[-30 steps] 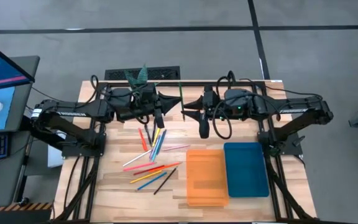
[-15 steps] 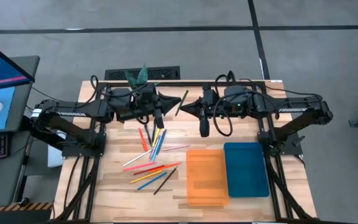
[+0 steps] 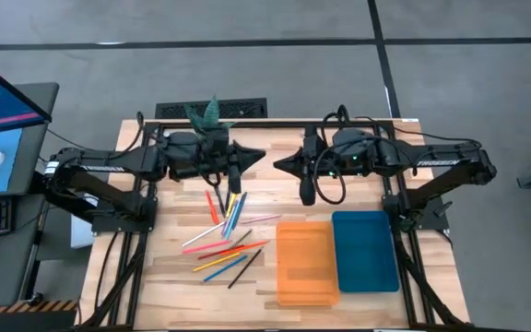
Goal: Sort pens & pencils
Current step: Put the white pencil into the blue bin
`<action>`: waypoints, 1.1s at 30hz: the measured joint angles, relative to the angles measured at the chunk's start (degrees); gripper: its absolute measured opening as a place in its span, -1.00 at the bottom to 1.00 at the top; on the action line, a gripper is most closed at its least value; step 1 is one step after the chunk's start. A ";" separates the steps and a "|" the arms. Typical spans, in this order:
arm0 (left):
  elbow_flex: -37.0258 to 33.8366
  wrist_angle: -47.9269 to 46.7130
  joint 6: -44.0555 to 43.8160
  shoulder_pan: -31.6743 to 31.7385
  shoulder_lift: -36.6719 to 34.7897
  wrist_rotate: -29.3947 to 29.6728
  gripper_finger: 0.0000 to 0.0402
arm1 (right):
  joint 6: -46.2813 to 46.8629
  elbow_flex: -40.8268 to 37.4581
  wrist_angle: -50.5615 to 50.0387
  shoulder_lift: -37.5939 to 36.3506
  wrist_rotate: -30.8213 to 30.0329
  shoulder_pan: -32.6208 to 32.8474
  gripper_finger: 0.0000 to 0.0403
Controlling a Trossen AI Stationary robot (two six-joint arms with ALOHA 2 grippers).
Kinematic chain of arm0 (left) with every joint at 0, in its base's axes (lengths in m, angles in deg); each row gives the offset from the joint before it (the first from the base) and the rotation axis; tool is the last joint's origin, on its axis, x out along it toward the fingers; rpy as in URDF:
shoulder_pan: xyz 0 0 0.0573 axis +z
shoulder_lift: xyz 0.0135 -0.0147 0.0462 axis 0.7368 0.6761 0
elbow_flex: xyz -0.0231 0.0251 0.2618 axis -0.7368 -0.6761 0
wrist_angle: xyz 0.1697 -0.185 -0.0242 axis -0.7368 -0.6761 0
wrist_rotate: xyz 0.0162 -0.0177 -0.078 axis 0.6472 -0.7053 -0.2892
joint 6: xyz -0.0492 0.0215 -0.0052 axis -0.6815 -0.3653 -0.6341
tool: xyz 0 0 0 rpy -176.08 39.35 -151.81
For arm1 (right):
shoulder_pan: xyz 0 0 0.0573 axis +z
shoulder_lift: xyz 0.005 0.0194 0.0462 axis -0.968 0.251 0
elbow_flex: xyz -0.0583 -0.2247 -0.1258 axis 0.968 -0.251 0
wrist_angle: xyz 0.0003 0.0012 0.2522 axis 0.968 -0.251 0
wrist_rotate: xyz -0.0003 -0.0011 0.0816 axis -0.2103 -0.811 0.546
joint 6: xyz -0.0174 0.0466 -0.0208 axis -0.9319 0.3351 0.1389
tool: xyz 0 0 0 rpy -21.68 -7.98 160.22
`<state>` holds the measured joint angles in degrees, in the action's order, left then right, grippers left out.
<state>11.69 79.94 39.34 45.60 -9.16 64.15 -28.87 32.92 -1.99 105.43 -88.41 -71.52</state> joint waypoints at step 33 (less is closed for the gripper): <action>-32.87 -29.87 -35.27 -16.96 9.29 -4.54 -0.14 | 9.20 -0.04 -27.59 -7.10 -11.81 11.18 -0.14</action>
<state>-21.19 50.07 4.07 28.63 0.13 59.61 -19.67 32.88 -29.59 98.33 -100.22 -60.35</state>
